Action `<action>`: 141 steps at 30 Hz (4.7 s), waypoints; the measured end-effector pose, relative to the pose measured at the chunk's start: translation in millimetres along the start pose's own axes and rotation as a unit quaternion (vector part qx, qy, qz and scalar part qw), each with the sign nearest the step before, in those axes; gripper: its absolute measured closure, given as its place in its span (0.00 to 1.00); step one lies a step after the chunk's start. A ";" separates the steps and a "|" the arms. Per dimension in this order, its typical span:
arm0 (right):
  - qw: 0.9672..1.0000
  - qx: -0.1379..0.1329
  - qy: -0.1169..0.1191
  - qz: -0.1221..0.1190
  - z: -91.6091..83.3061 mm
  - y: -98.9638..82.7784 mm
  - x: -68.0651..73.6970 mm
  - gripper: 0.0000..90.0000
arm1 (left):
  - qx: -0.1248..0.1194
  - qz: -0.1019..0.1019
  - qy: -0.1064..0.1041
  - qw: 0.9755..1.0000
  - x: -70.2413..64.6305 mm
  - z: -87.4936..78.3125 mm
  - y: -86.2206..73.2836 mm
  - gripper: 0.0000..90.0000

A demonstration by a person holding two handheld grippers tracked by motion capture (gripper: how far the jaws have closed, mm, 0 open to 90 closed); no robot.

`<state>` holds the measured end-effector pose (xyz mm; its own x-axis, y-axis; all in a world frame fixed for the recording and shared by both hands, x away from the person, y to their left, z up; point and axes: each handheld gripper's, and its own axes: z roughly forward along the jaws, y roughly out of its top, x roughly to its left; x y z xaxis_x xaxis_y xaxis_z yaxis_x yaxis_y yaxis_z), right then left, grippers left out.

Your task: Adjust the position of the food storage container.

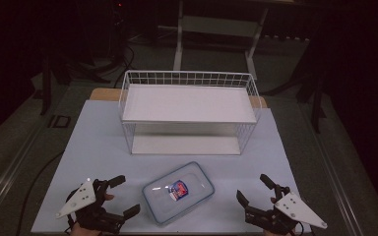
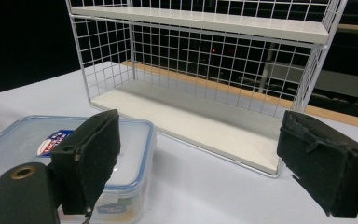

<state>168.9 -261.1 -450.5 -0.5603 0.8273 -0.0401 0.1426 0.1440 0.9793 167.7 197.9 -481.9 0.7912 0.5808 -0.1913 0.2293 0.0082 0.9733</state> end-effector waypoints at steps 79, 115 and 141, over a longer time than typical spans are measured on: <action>0.999 -0.008 0.026 0.021 2.2 3.8 2.5 0.14 | 0.236 0.009 -0.036 0.971 4.9 67.1 -26.1 0.99; 0.999 0.001 0.038 0.020 5.2 1.8 4.4 0.15 | 0.223 -0.024 0.063 0.972 79.2 72.4 -17.7 0.99; 0.999 0.005 0.041 0.021 6.7 1.2 4.7 0.15 | 0.229 -0.012 0.027 0.973 60.6 100.2 -16.1 0.99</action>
<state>172.0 -253.4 -450.9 -0.6180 0.7860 0.0176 0.1760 0.1165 0.9775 268.7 151.4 -521.9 0.7545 0.6272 -0.1933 0.4853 -0.3349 0.8077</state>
